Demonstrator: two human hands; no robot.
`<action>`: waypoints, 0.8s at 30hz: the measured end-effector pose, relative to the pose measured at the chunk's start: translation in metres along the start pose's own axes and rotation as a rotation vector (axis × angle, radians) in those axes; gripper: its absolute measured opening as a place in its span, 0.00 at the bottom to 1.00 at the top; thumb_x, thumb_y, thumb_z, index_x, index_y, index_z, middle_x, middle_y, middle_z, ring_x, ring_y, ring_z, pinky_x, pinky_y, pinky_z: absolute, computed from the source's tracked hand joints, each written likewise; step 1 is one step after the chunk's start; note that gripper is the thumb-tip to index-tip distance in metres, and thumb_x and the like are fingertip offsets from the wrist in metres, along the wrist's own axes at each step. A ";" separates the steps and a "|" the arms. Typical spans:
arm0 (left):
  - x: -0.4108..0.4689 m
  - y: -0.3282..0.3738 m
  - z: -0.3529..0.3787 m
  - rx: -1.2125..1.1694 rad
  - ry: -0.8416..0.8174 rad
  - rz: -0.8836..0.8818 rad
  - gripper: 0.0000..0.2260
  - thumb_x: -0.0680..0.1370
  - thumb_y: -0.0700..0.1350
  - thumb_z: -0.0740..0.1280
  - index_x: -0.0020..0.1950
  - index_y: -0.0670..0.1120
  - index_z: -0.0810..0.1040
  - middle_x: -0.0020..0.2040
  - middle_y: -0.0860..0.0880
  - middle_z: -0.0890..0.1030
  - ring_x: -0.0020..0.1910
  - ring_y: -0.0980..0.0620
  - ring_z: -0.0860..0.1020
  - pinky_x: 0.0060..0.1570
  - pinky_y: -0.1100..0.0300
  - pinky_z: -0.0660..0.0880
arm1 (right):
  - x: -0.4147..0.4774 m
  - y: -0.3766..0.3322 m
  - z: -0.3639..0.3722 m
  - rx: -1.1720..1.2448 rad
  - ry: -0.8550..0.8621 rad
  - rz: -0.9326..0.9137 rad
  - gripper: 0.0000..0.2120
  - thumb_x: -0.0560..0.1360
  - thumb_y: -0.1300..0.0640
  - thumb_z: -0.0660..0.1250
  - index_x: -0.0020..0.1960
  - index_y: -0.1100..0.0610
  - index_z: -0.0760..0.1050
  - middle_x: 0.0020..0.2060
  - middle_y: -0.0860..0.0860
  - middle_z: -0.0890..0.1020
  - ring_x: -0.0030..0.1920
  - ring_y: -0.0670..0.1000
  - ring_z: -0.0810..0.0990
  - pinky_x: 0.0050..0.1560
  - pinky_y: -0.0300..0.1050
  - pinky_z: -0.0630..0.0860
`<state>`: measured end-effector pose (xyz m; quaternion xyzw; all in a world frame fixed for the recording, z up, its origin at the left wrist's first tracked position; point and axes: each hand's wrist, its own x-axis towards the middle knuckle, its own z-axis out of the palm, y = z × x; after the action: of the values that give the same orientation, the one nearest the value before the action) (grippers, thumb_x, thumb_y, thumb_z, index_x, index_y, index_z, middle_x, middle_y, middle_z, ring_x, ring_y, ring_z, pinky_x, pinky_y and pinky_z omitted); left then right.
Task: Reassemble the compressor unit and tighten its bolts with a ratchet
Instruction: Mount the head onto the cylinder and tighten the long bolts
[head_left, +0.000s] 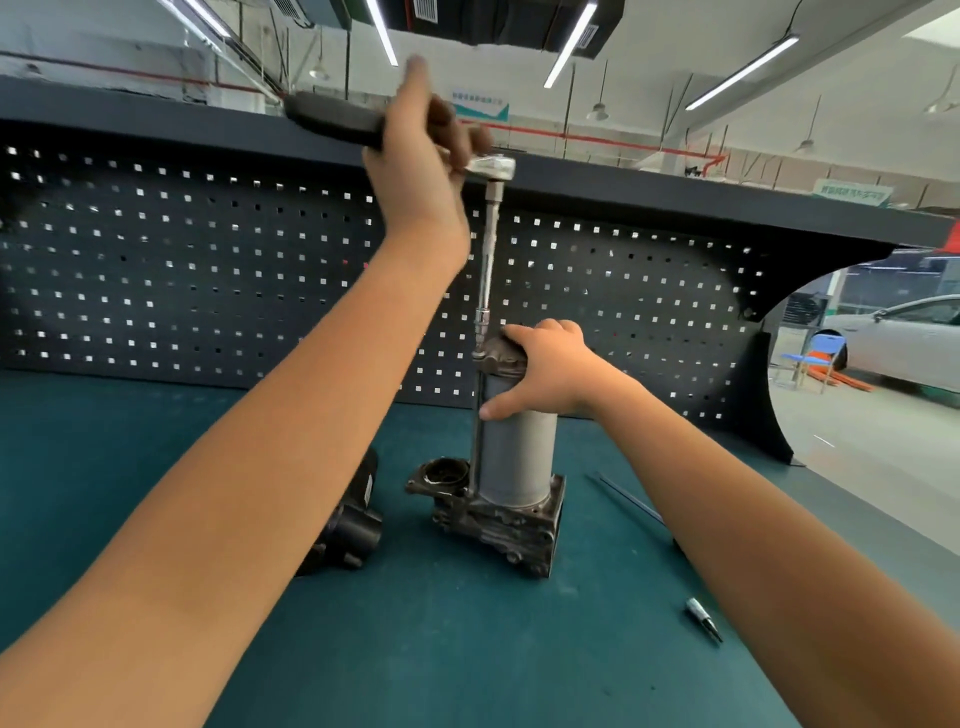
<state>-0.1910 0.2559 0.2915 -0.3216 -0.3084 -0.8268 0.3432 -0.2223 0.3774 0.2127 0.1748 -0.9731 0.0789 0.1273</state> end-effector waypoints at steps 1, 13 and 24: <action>0.006 0.002 -0.006 -0.046 0.026 -0.032 0.17 0.80 0.43 0.57 0.31 0.44 0.67 0.20 0.51 0.66 0.25 0.52 0.72 0.40 0.59 0.75 | 0.001 0.001 0.000 0.009 0.002 -0.008 0.47 0.64 0.40 0.73 0.75 0.53 0.54 0.66 0.57 0.63 0.70 0.61 0.53 0.67 0.61 0.62; 0.018 0.004 -0.021 -0.321 -0.037 -0.343 0.17 0.80 0.48 0.57 0.33 0.43 0.69 0.18 0.52 0.64 0.19 0.56 0.68 0.34 0.62 0.76 | 0.004 0.003 -0.001 0.042 -0.027 -0.029 0.44 0.66 0.42 0.73 0.74 0.52 0.55 0.65 0.57 0.65 0.69 0.60 0.54 0.64 0.55 0.63; -0.029 0.003 0.004 0.312 -0.251 0.285 0.15 0.80 0.39 0.55 0.33 0.46 0.68 0.21 0.56 0.69 0.23 0.59 0.73 0.40 0.65 0.74 | 0.017 -0.003 -0.011 0.045 -0.158 0.051 0.46 0.63 0.44 0.76 0.74 0.50 0.55 0.67 0.56 0.61 0.59 0.59 0.69 0.45 0.48 0.72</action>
<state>-0.1717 0.2680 0.2731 -0.4053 -0.4243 -0.6659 0.4609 -0.2344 0.3717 0.2283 0.1583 -0.9823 0.0897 0.0440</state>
